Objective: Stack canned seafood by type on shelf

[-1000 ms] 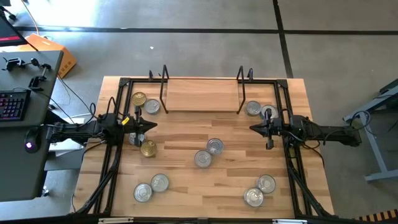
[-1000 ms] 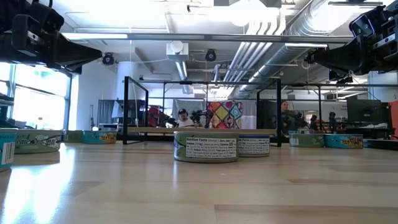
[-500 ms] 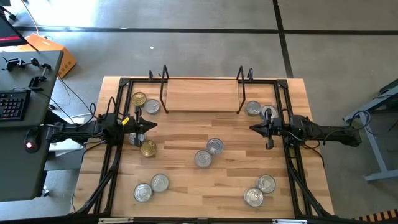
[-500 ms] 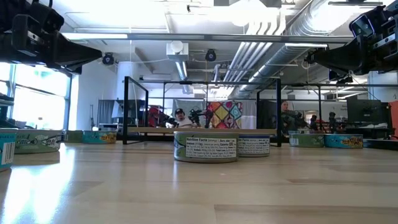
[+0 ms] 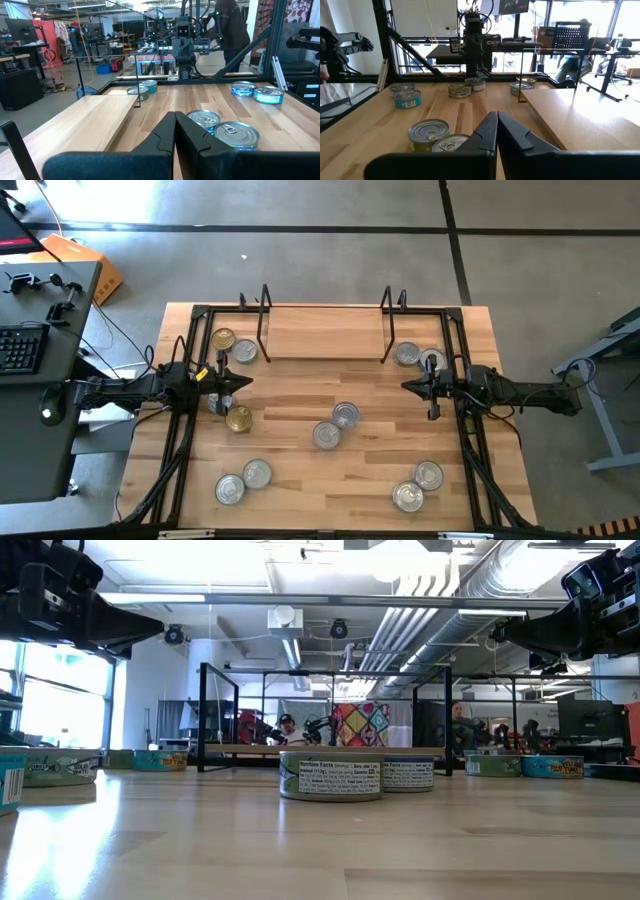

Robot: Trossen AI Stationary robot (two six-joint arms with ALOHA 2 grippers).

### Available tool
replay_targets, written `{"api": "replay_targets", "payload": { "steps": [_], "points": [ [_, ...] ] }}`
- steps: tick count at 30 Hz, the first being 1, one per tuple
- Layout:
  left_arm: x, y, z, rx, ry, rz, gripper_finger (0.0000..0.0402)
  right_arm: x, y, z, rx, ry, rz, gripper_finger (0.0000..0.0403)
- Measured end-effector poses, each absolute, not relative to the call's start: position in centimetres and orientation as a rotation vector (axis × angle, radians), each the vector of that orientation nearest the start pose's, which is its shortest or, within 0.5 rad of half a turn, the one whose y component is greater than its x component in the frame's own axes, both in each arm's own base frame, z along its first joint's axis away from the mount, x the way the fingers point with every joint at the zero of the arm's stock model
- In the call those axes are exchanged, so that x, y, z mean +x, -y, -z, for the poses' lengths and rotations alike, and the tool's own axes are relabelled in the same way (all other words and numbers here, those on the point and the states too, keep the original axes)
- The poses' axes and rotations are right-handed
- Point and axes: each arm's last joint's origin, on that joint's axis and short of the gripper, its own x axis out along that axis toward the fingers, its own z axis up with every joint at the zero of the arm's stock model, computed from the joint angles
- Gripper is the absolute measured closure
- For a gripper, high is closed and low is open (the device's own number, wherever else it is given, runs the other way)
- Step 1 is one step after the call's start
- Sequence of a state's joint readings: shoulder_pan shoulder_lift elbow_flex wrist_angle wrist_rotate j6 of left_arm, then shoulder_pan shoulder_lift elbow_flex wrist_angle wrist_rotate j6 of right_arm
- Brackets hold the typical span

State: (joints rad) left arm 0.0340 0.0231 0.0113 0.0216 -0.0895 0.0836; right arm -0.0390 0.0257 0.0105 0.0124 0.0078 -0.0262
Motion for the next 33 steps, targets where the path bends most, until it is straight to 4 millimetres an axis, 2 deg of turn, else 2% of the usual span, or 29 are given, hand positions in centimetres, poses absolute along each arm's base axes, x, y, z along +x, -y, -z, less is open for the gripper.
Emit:
{"api": "replay_targets", "payload": {
  "steps": [6, 16, 18, 21, 24, 25, 30, 33],
  "points": [
    [9.8, -0.6, -16.8, 0.057, 0.011, -0.124, 0.0401, 9.9, 0.4, -16.6, -0.026, -0.003, 0.046, 0.0403],
    [9.8, -0.6, -17.8, -0.247, 0.129, -0.108, 0.0401, 9.9, 0.4, -16.9, -0.084, 0.022, 0.049, 0.0403],
    [9.8, -0.6, -17.8, -0.279, 0.13, -0.106, 0.0401, 9.8, 0.4, -17.4, -0.049, 0.076, 0.046, 0.0403],
    [9.8, -0.6, -17.8, -0.312, 0.132, -0.104, 0.0401, 9.7, 0.4, -18.6, 0.158, 0.206, 0.028, 0.0403],
    [9.8, -0.6, -17.8, -0.301, 0.134, -0.105, 0.0401, 9.1, 0.6, -20.3, 0.383, 0.406, 0.046, 0.0403],
    [9.8, -0.6, -17.8, -0.291, 0.136, -0.105, 0.0401, 8.9, 0.6, -20.8, 0.406, 0.467, 0.05, 0.0403],
    [9.7, -0.6, -18.1, -0.228, 0.162, -0.105, 0.0401, 8.9, 0.0, -21.9, 0.337, 0.551, -0.127, 0.0403],
    [9.7, -0.6, -18.0, -0.201, 0.148, -0.108, 0.0401, 9.7, -0.7, -22.0, 0.254, 0.538, -0.205, 0.0403]
  ]
}}
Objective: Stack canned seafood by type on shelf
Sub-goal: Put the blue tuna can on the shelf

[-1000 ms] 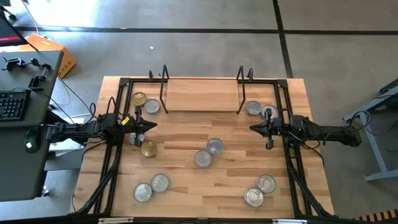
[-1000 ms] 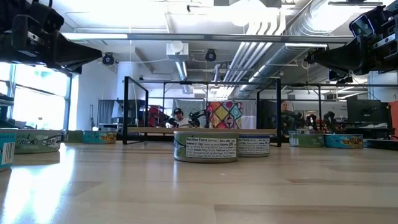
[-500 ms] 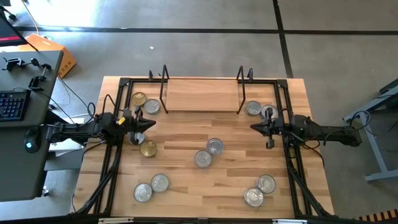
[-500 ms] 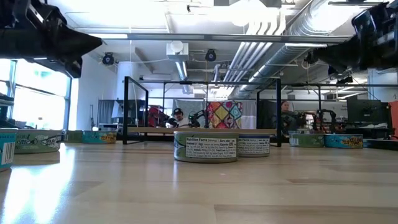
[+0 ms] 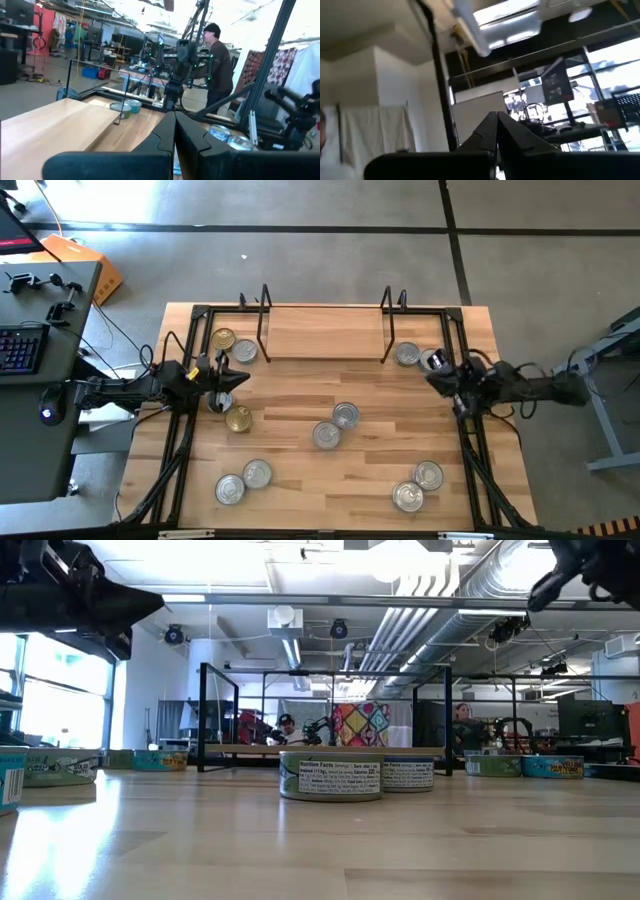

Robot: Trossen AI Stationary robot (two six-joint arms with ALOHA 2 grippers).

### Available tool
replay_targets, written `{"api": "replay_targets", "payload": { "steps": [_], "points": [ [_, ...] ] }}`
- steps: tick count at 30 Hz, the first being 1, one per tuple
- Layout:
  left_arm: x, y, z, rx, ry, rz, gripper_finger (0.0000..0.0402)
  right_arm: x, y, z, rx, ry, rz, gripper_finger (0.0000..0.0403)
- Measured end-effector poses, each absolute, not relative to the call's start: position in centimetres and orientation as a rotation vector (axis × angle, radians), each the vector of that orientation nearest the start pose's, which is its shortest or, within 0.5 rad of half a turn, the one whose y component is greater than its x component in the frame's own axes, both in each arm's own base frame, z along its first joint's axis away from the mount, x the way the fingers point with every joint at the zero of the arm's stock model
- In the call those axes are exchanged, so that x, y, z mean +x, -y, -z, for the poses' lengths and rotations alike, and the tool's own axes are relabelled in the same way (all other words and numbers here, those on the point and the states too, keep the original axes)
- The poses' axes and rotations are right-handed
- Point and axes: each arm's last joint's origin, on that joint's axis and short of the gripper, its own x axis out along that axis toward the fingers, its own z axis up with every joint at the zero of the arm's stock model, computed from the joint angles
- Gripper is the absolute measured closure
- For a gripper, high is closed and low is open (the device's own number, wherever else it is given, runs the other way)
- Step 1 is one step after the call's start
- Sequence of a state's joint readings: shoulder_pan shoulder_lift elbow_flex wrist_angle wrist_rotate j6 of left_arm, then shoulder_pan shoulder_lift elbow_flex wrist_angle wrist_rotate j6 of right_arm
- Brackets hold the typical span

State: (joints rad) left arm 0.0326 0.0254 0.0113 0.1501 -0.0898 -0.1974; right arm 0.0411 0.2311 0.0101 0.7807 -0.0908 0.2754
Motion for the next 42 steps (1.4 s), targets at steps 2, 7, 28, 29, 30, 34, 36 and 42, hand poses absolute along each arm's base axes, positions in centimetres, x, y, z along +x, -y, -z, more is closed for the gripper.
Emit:
{"api": "replay_targets", "payload": {
  "steps": [2, 7, 28, 29, 30, 34, 36, 42],
  "points": [
    [9.8, -0.6, -17.8, -0.169, 0.127, -0.119, 0.0401, 10.4, -1.1, -21.9, 0.189, 0.534, -0.203, 0.0402],
    [9.9, -0.7, -17.6, -0.129, 0.106, -0.173, 0.0401, 13.7, -1.9, -21.3, 0.103, 0.36, -0.128, 0.0402],
    [10.9, -0.8, -16.2, -0.254, -0.049, -0.204, 0.0401, 27.4, -4.2, -15.6, 0.18, -0.665, -0.003, 0.0276],
    [10.9, -0.8, -16.1, -0.254, -0.053, -0.209, 0.0401, 27.6, -4.1, -15.3, 0.178, -0.71, 0.053, 0.0277],
    [10.9, -0.8, -16.1, -0.254, -0.057, -0.213, 0.0401, 27.7, -4.0, -14.9, 0.172, -0.752, 0.103, 0.0279],
    [11.0, -0.9, -16.0, -0.252, -0.065, -0.236, 0.0401, 27.9, -3.8, -14.2, 0.159, -0.879, 0.238, 0.0284],
    [11.0, -0.9, -16.0, -0.255, -0.065, -0.24, 0.0401, 27.5, -3.7, -14.3, 0.149, -0.949, 0.3, 0.0286],
    [11.0, -0.9, -16.1, -0.305, -0.051, -0.24, 0.0401, 26.1, -4.3, -17.4, 0.029, -0.972, 0.527, 0.0286]
  ]
}}
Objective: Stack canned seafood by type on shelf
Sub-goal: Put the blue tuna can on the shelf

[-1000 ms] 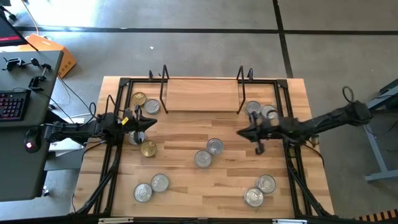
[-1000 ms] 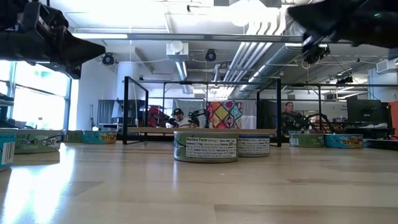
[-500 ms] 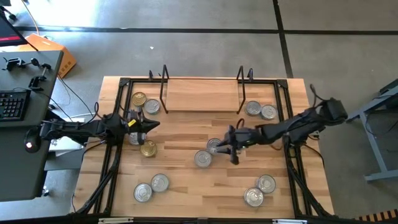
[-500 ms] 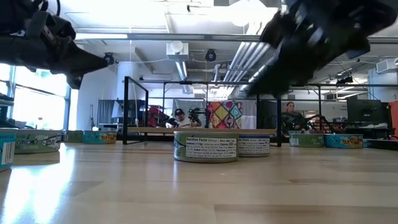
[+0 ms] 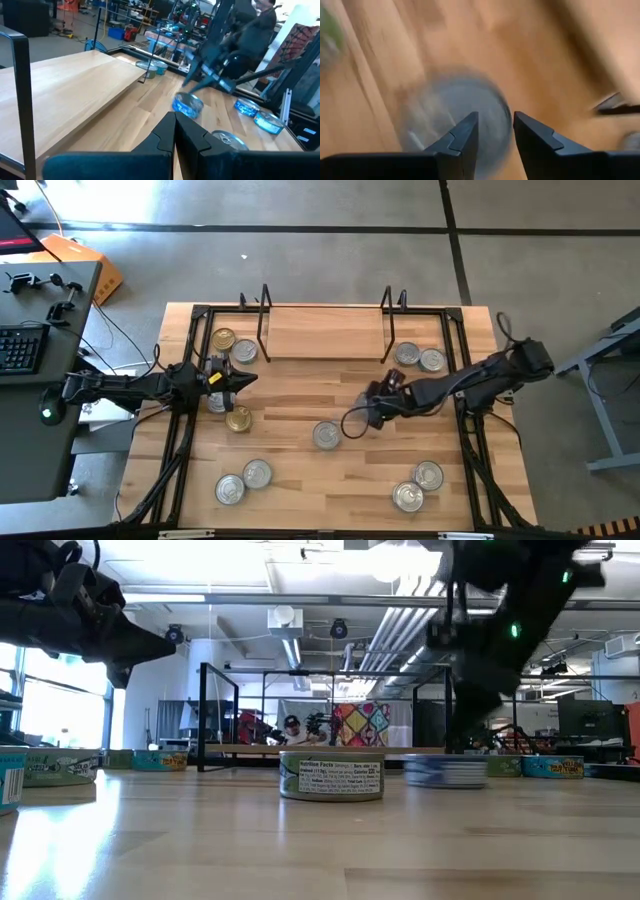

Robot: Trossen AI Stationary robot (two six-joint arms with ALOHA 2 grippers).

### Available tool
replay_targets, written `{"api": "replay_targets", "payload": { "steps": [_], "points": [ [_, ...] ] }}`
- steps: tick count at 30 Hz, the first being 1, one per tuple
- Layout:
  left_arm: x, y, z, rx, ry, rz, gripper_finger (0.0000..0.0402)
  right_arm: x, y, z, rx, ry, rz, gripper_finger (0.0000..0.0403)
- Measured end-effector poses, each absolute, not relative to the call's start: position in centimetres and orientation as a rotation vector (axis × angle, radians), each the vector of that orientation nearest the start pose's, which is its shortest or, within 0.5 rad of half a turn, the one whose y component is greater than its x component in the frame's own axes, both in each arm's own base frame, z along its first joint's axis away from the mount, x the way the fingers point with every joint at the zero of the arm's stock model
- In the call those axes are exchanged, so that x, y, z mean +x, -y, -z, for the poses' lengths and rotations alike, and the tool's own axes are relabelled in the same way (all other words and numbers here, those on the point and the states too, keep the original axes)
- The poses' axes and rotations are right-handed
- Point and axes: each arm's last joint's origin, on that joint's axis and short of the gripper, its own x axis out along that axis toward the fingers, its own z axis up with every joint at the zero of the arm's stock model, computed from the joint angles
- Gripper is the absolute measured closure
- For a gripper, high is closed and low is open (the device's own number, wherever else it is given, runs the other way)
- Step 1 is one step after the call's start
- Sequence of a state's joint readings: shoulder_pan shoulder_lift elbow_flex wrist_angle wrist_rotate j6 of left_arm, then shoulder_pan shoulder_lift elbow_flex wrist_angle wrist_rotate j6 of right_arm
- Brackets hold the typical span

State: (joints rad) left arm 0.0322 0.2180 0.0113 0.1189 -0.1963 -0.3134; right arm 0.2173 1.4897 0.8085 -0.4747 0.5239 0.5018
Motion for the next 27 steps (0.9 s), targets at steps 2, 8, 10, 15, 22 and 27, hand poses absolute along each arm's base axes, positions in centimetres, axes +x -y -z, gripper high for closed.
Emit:
{"api": "replay_targets", "payload": {
  "steps": [2, 8, 10, 15, 22, 27],
  "points": [
    [11.0, -0.9, -16.1, -0.305, -0.051, -0.239, 0.0401, 25.9, -4.7, -18.5, 0.019, -0.922, 0.536, 0.0286],
    [11.0, -0.9, -16.0, -0.322, -0.055, -0.237, 0.0401, 25.8, -6.1, -18.5, 0.091, -0.926, 0.442, 0.0286],
    [11.0, -0.9, -16.0, -0.321, -0.057, -0.237, 0.0401, 25.7, -6.3, -18.1, 0.09, -0.954, 0.447, 0.0283],
    [11.1, -0.9, -15.8, -0.31, -0.076, -0.24, 0.0401, 25.5, -6.2, -17.2, 0.029, -0.997, 0.466, 0.0259],
    [11.3, -0.9, -15.6, -0.306, -0.106, -0.244, 0.0401, 23.7, -6.2, -13.7, -0.091, -0.951, 0.416, 0.0242],
    [11.3, -0.9, -15.5, -0.297, -0.117, -0.245, 0.0401, 22.7, -6.3, -11.8, -0.149, -0.856, 0.345, 0.0263]
  ]
}}
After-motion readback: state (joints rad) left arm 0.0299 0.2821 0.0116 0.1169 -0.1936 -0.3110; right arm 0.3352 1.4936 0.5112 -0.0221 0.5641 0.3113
